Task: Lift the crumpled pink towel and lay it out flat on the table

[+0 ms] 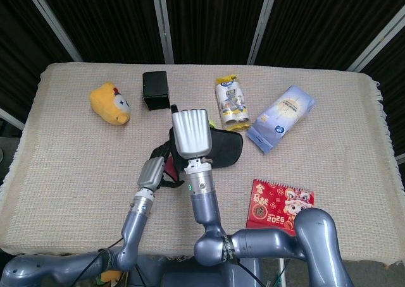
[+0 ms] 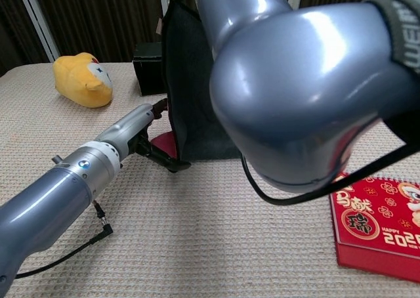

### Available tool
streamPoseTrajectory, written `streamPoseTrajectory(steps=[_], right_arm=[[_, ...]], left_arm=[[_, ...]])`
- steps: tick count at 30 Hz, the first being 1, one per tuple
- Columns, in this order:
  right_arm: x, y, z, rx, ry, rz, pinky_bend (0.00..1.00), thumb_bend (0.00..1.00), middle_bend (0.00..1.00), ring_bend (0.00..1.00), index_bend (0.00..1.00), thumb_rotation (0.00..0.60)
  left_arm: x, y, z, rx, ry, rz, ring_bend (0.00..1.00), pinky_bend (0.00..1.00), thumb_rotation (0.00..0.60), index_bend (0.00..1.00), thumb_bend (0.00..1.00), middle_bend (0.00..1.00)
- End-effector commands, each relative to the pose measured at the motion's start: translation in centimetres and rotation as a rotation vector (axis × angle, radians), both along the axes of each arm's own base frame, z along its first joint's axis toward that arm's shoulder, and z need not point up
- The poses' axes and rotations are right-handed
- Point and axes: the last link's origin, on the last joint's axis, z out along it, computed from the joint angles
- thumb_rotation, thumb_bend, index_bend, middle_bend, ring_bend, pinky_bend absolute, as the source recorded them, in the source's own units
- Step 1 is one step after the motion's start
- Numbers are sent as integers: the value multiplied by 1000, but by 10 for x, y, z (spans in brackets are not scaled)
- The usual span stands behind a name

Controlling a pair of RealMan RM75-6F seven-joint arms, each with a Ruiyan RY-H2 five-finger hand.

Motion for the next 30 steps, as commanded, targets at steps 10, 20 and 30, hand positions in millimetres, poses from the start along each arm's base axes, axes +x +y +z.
streamPoseTrajectory(steps=[10,20,30], right_arm=[[-4,-1,0,2,1,-7,1000,720,1000,1000,684,600],[-5,-2,-1,7,4,-8,1000,720,1000,1000,692,600],[-5,-2,3,-4,0,-9,1000,721,1000,1000,693,600]], left_arm=[[-1,6,-9,7,20,2,0,0,600,0,232,0],[-2,12,-5,43,-2,8,0,0,600,137,389,0],[-13,27,18,121,17,8,0,0,600,107,390,0]])
